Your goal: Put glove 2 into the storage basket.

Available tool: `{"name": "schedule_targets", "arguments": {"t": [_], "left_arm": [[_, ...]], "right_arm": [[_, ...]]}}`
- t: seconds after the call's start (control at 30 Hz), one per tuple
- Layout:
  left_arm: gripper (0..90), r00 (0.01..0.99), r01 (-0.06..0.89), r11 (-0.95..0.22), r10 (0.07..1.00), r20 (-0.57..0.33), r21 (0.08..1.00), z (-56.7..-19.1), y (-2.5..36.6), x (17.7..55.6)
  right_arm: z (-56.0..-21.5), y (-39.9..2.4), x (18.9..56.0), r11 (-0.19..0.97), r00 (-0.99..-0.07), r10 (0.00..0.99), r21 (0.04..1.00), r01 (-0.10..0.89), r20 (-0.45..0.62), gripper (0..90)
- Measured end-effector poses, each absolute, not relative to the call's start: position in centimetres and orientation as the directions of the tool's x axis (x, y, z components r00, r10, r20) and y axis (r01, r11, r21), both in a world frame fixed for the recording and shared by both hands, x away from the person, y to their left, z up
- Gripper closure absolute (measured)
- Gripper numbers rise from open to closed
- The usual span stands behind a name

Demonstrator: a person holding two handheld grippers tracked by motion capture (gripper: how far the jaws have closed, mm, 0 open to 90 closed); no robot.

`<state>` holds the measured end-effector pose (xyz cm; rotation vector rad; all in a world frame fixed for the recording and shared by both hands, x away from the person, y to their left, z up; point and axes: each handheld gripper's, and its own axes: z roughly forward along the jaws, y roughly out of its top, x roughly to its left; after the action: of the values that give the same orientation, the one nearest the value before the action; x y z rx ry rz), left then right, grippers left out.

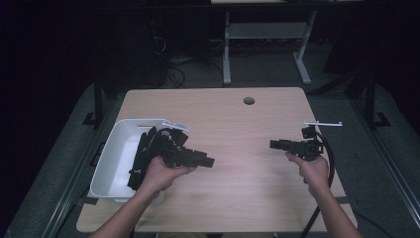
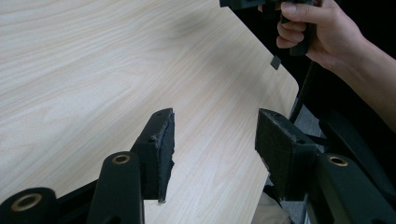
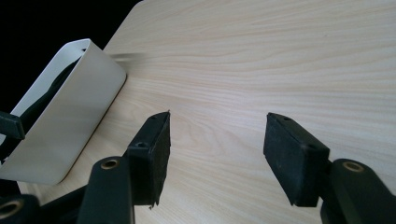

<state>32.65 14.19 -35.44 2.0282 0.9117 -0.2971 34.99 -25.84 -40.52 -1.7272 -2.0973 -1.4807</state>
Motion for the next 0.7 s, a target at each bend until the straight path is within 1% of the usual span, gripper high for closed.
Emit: {"name": "schedule_targets", "arguments": {"t": [0.7], "left_arm": [[44.4, 0.701, 0.700, -0.347, 0.499, -0.510, 0.624, -36.8, 13.1, 31.7]], "right_arm": [[-42.5, -28.0, 33.0, -0.094, -0.354, 0.738, 0.606, 0.790, 0.575, 40.2]]}}
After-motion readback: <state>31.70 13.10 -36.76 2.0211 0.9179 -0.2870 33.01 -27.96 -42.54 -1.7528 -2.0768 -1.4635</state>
